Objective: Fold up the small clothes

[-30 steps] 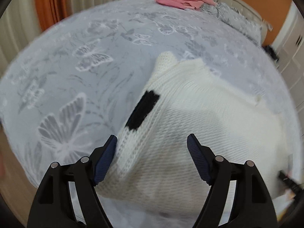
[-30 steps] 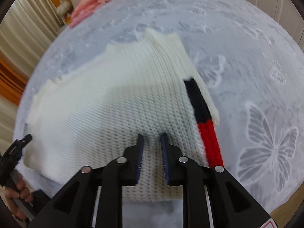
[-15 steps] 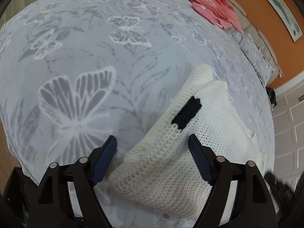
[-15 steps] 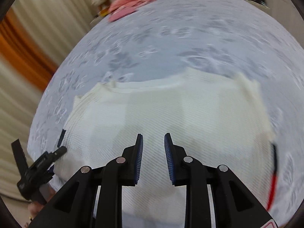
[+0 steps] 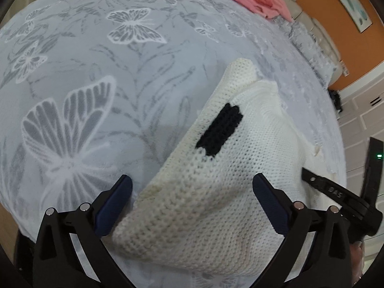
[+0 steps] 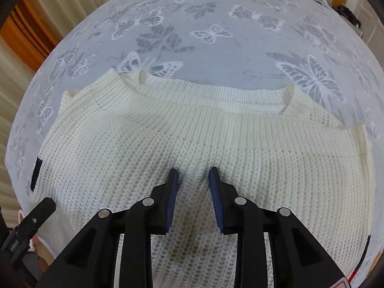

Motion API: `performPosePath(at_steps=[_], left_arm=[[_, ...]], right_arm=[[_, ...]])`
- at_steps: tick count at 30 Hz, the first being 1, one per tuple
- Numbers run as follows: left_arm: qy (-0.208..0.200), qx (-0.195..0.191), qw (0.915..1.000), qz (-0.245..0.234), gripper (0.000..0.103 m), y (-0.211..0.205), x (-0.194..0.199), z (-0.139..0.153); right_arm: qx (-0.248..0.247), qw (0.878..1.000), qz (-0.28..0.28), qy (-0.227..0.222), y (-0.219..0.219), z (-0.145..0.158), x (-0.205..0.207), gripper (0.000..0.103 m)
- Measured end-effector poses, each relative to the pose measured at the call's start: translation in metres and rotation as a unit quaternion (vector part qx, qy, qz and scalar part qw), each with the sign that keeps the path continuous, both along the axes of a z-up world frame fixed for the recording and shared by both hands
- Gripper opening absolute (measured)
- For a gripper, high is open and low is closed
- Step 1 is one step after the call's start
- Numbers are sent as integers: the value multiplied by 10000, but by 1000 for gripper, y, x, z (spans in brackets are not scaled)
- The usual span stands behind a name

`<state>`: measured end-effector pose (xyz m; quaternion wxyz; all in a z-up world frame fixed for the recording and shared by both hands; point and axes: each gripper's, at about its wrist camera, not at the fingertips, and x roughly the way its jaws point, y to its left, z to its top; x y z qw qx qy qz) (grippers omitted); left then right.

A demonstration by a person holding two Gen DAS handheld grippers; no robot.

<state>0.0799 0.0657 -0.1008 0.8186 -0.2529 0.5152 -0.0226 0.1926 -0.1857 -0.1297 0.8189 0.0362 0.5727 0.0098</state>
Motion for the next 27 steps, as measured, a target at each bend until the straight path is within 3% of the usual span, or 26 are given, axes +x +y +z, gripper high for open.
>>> performPosePath(at_steps=[5,6,7,8,9,10,13,15,21,27], left_arm=[[-128,-121,9998,4,91,1,-2,1],[-146,-157,9997,-88,77,-1,-2,1],[-140,-230,9994,-199,55,-4,-2,1],[-68,-344,9989,-324,48,-8,0,-2],[-29,-493,9980,-404,32,-9,2,-3],[34,-786,9958,-459,29,-9,4,-2],[-132,-1205,9920,-362,25,-4,4,14],[-480,-1314,9890,-479,24,-12,0,45],[-1098,-1272,9769,-1318,22,-80,-12,113],[-1252,-802,9750,-1652,22,-135,-24,125]], right_arm=[[54,9999,73,133,-1,-4,7,28],[74,9998,68,141,-2,-4,7,28],[114,9998,43,147,-3,-4,7,29],[148,9998,17,154,-3,-6,10,29],[167,9997,3,157,-3,-5,10,29],[158,9997,9,160,-3,-5,10,29],[50,9999,96,131,0,-5,11,29],[43,9998,134,102,0,-5,11,29],[151,9997,167,26,-4,-6,12,29],[505,9984,207,-124,-14,-7,7,29]])
